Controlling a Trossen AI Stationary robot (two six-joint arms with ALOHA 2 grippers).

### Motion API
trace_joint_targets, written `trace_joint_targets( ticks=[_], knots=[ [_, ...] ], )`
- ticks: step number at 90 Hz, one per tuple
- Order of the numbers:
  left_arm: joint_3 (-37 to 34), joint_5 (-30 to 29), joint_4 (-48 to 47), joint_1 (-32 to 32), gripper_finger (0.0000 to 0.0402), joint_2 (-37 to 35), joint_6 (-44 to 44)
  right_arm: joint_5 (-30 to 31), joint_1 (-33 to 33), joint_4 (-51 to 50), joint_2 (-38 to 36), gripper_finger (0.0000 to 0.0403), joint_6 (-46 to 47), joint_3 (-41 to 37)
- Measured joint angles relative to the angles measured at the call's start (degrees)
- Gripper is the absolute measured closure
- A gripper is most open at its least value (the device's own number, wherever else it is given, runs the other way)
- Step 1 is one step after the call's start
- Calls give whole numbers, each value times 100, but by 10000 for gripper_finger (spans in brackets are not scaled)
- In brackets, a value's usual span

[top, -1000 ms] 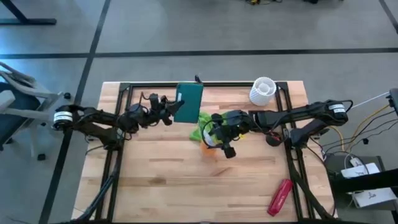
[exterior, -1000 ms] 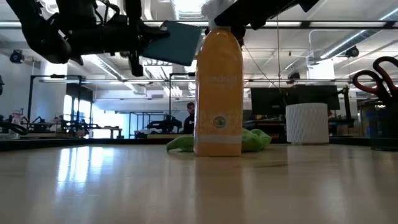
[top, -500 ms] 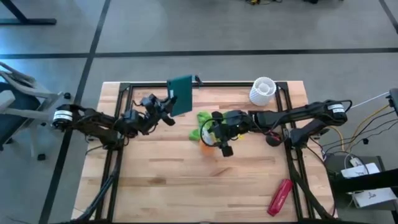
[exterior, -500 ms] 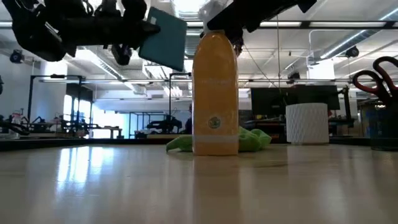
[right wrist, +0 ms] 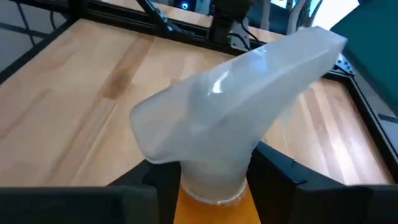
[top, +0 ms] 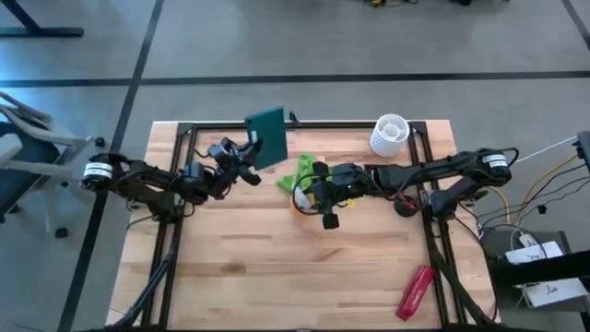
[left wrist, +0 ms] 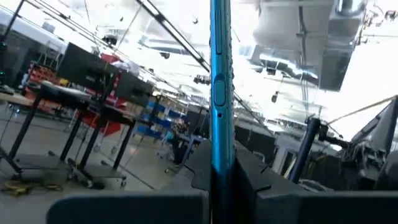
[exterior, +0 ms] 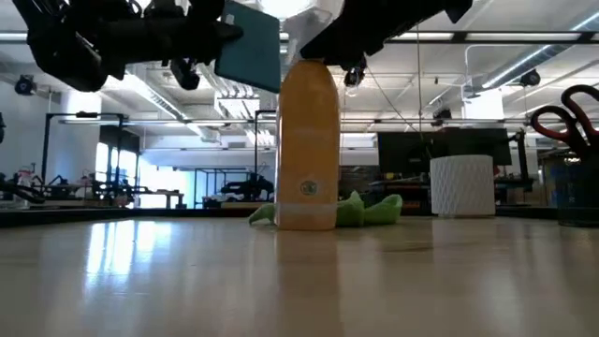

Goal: Apply microfiber cloth
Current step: Spray the front and back of the tablet with the spray bottle

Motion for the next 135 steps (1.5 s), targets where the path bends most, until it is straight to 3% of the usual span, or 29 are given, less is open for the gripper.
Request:
trace_joint_targets(
  ticks=[73, 90, 101, 108, 135],
  knots=[
    [-66, -110, -103, 0, 394, -115, 425, -66, 15, -136, -310, 147, -198, -26],
    [-145, -564, -204, -4, 393, -187, 585, -319, -37, 54, -313, 98, -297, -24],
    [-241, -650, -174, 0, 393, -308, 590, -875, -169, 57, -313, 74, -364, -24],
    [-297, -635, -185, -4, 393, -321, 555, -1177, -267, 98, -321, 69, -406, -17],
    [-362, -638, -260, 0, 393, -323, 494, -1316, -655, -48, -398, 73, -933, -13]
  ],
)
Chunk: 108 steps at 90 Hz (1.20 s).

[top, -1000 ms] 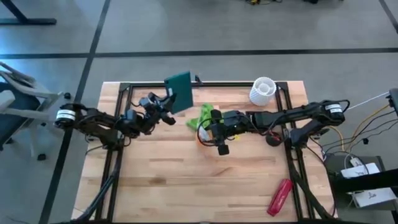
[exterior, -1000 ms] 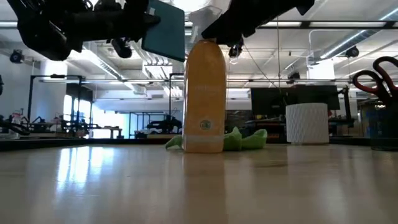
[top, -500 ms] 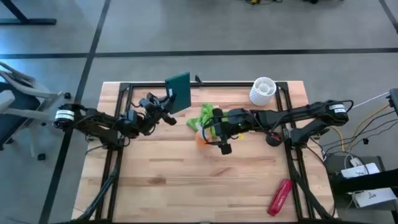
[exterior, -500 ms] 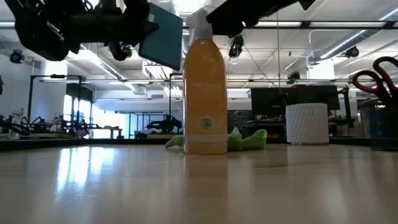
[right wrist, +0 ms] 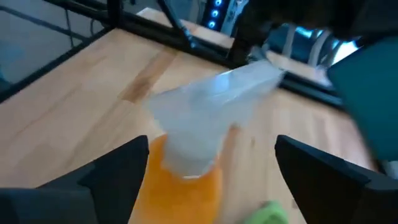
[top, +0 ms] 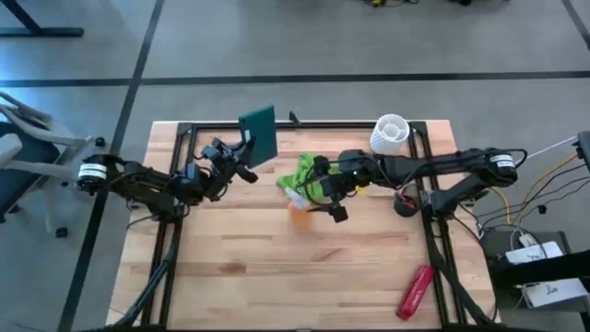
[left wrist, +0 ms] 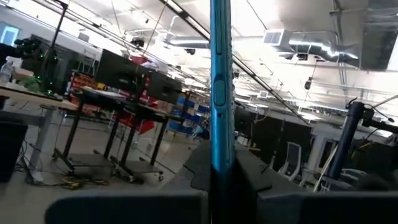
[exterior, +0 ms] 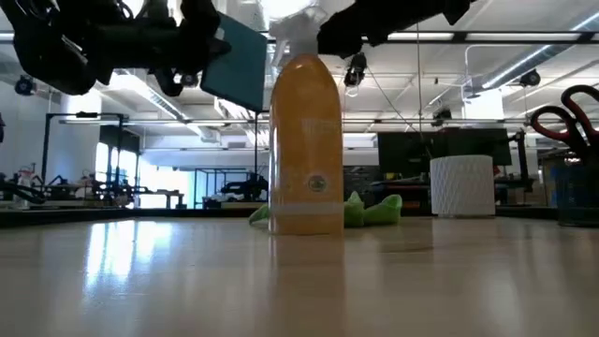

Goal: Apply microfiber cloth
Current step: Spray the front and back of the tablet with the spray bottle

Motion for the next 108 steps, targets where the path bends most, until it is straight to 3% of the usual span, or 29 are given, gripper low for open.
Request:
trace_joint_targets(
  ticks=[16, 27, 46, 75, 108],
  knots=[
    [-1, -137, -41, -6, 393, 1, 24, -1353, -409, 287, 279, 73, -51, 4],
    [-3, -342, -230, 0, 393, -1, 42, -1885, -625, 369, 395, 72, -144, 4],
    [13, -453, -283, 0, 393, 50, 39, -2391, -784, 399, 460, 70, -526, 4],
    [39, -606, -291, 0, 393, 65, 0, -2435, -982, 833, 725, 77, -865, 2],
    [39, -623, -379, 0, 393, 67, -38, -3765, -984, 879, 1303, 67, -608, 586]
  ],
)
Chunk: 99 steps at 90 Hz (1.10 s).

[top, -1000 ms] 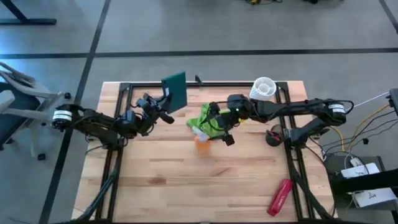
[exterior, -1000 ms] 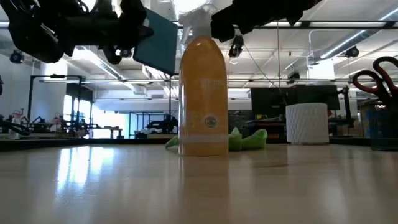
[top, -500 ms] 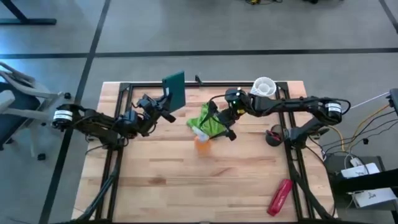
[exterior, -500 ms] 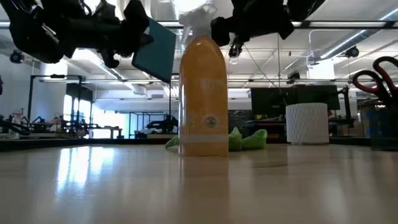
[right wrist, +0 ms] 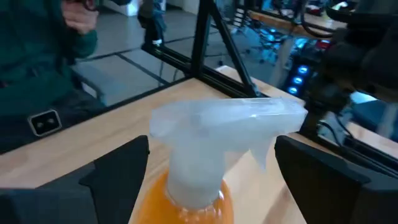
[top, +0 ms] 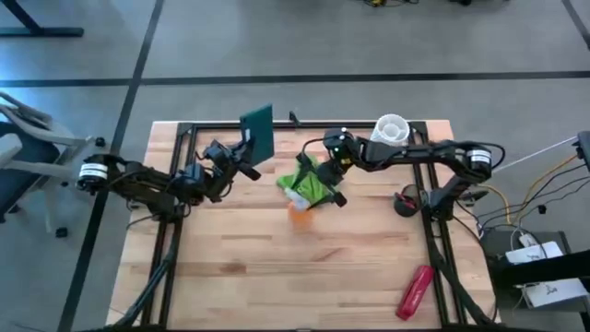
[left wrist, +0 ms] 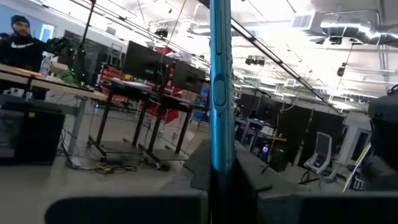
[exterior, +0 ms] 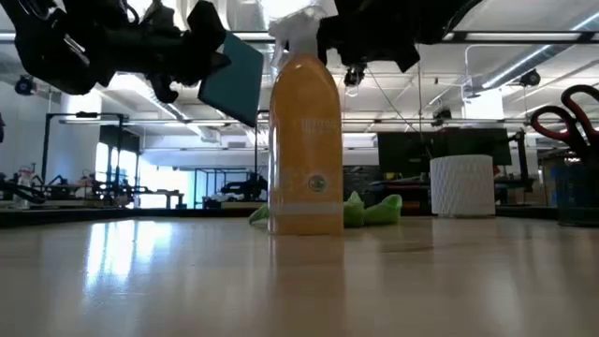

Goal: Apply microfiber cloth
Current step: Spray the front and back of the tablet with the spray bottle

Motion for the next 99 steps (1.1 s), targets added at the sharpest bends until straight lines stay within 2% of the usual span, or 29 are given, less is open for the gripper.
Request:
trace_joint_targets(
  ticks=[33, 53, 85, 99],
  knots=[
    [0, 9, -184, 0, 393, 0, -137, -164, 15, -95, 670, 54, 15, 667],
    [0, 17, -222, 0, 393, 0, -109, -859, 15, -105, 939, 54, -90, 935],
    [0, 10, -295, -25, 393, 2, -37, -932, 17, -403, 1001, 54, -295, 970],
    [-7, -664, 57, -479, 397, -19, 733, -834, 57, -421, 975, 54, -240, 974]
  ],
)
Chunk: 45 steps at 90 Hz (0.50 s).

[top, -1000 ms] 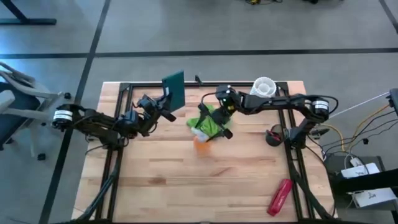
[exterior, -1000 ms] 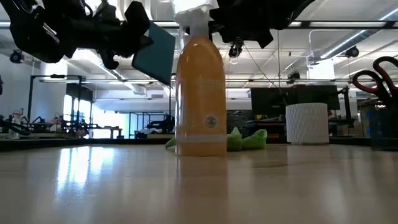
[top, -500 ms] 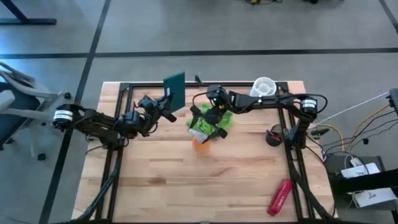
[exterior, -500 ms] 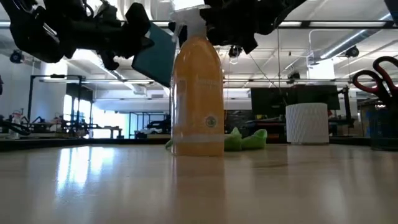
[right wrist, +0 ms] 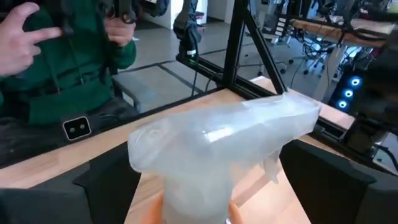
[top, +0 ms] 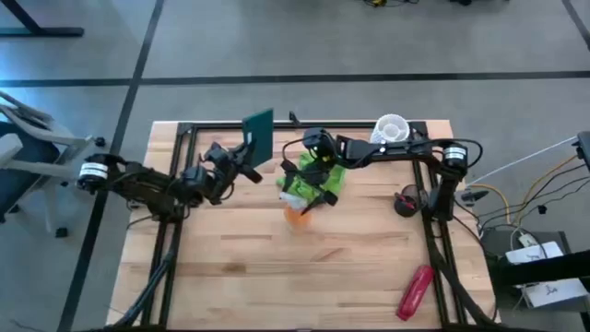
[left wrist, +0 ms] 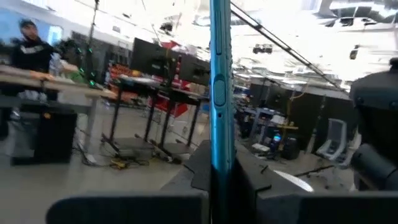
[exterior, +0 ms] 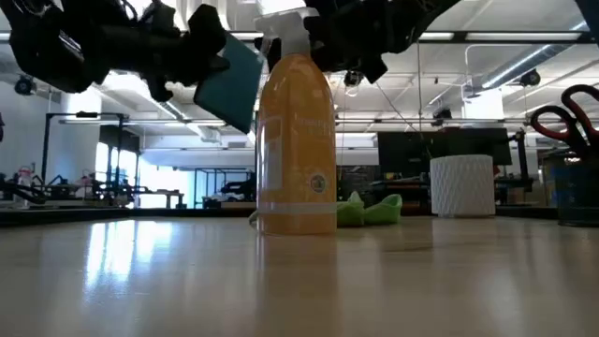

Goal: Apply microfiber cloth
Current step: Spray the front and back of the tablet with the spray bottle

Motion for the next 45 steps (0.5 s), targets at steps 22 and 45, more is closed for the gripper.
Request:
trace_joint_targets(
  ticks=[22, 45],
  knots=[
    [0, -405, 488, -745, 397, 18, 713, 854, 195, 35, 0, 55, 22, 0],
    [0, -366, 943, -1322, 397, -31, 1330, 1423, 361, 32, -2, 55, 114, 2]
  ],
)
